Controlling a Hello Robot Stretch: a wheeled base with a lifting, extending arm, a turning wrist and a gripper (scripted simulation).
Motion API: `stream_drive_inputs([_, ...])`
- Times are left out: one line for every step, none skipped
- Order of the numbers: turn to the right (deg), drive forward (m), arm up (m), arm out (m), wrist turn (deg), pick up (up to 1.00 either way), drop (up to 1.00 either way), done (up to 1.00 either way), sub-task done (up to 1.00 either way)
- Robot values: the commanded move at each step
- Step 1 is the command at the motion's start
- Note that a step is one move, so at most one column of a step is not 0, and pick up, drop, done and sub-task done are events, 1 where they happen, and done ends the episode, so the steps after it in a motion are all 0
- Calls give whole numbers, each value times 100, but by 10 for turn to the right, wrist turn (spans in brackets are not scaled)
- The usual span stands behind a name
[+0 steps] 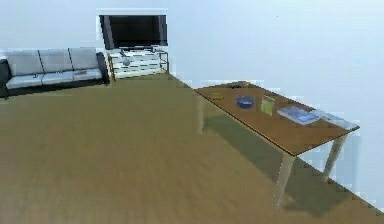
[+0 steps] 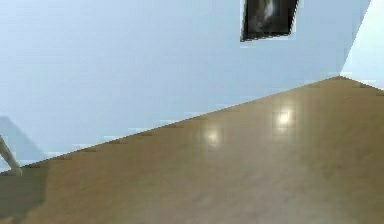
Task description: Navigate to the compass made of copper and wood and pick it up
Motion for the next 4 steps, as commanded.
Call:
stream_drive_inputs([0,100,0,0,0,0,0,0,0])
stream_drive_inputs([0,55,0,0,0,0,0,0,0])
stream_drive_inputs([-450,0,0,0,0,0,0,0,0])
stream_drive_inputs([-60,0,0,0,0,0,0,0,0])
